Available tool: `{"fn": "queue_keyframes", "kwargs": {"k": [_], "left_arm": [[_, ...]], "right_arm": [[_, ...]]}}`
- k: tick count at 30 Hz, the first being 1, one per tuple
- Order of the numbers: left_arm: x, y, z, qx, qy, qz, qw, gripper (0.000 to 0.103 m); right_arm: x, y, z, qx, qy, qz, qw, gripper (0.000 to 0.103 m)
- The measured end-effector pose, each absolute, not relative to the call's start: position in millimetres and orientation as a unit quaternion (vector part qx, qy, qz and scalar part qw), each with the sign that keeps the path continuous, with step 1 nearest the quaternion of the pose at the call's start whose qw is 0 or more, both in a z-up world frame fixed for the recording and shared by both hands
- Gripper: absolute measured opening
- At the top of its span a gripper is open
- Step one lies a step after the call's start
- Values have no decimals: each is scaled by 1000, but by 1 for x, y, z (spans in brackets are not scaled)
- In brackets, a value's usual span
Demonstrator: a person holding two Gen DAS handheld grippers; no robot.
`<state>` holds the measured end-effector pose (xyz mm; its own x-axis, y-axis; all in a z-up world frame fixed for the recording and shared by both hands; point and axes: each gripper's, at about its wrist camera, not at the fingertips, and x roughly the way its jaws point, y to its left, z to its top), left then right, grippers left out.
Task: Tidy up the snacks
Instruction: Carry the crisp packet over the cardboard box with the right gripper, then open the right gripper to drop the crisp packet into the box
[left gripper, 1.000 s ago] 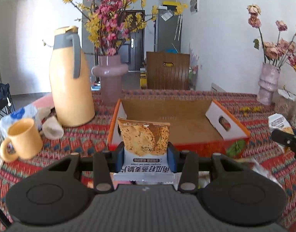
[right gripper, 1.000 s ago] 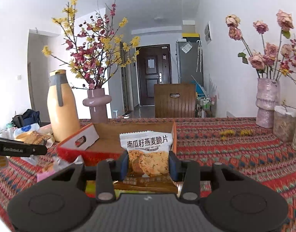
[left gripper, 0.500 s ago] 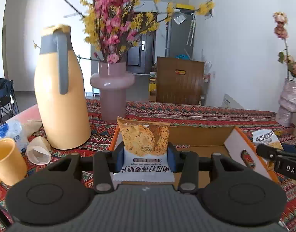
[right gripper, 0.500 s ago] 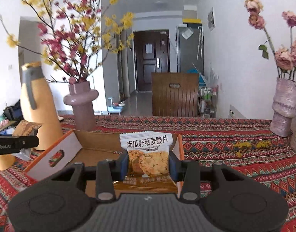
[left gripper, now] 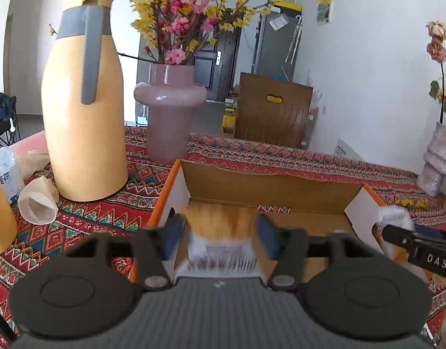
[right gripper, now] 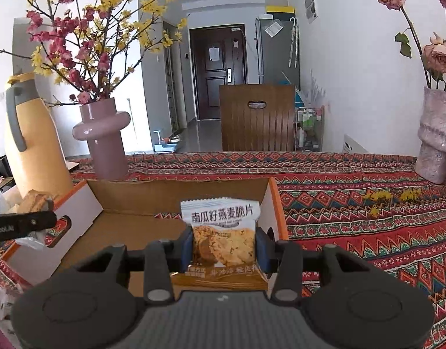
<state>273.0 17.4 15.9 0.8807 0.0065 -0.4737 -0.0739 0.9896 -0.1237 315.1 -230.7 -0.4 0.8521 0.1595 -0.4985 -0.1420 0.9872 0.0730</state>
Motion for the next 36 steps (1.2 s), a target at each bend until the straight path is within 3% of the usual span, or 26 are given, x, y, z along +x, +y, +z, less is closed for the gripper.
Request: {"fn": "queue_keyframes", "kwargs": {"k": [1,2,3,4,5,6,19,36], "left_arm": [[270,18,18,-71,235,25,969,87],[267,18,19,-71,224,30,971,99],[264,19,21,-72,213,36,974,103],[262,19,22,-73,204,40,975,103],[261,20,23,-74,201,43,976,103],[262,20,22,-74,203,47,975,103],[249,14,37,-69,191,37,979,103],[156,9,62,-50,177,24,983,103]], "right_arm": [[314,-231,0,18,258,81,963,48],[312,-232,1,19,254,84,963,60],[309,-233,2,21,248,85,965,68],[306,-234,4,24,240,85,967,87],[302,-235,6,27,231,86,969,98],[299,-237,7,32,222,87,971,101],[286,-241,19,45,186,84,978,103],[194,-238,62,23,136,94,986,103]]}}
